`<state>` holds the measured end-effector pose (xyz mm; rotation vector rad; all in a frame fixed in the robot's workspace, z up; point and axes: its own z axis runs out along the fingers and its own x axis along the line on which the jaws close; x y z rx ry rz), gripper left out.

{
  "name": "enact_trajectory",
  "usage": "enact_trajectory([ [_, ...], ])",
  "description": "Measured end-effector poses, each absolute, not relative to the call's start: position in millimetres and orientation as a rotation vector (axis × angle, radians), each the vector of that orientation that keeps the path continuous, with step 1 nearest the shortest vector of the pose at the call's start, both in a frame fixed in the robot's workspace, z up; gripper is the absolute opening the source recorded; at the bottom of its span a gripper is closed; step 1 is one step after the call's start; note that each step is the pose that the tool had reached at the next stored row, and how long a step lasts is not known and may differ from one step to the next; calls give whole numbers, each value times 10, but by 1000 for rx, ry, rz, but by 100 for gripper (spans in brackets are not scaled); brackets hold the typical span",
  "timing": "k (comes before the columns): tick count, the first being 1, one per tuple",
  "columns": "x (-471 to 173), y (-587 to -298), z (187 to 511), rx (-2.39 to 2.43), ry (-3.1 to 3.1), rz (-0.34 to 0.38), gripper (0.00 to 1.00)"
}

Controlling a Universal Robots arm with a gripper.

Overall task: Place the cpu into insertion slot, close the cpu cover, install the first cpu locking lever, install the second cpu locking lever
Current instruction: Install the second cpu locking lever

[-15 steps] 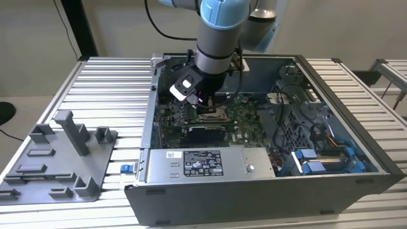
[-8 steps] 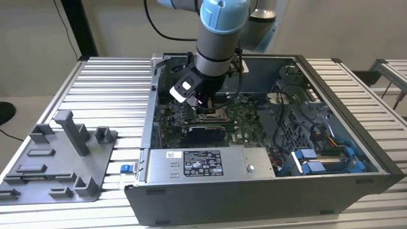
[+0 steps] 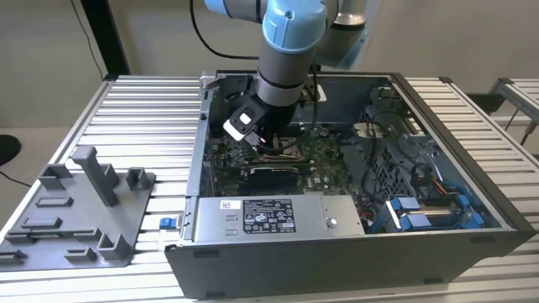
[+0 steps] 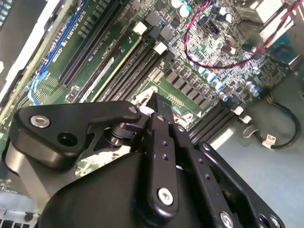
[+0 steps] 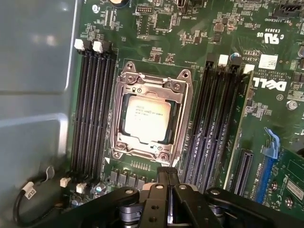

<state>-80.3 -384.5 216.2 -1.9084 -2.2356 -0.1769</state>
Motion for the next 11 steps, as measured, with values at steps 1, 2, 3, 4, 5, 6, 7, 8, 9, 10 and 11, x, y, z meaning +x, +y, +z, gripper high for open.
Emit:
enact_trajectory([
  [1, -807, -3844, 2149, -1908, -2236, -177, 0],
  [2, -809, -3844, 2136, -1908, -2235, -177, 0],
  [3, -810, -3844, 2124, -1908, -2236, -177, 0],
  [4, -813, -3845, 2111, -1908, -2236, -177, 0],
  [5, -815, -3844, 2098, -1908, -2236, -177, 0],
  [6, -817, -3844, 2087, -1908, -2236, -177, 0],
  [7, -820, -3844, 2078, -1908, -2236, -177, 0],
  [8, -823, -3844, 2073, -1908, -2236, -177, 0],
  [9, -826, -3845, 2071, -1908, -2236, -177, 0],
  [10, -830, -3844, 2067, -1908, -2236, -177, 0],
  [11, -836, -3844, 2061, -1908, -2235, -177, 0],
])
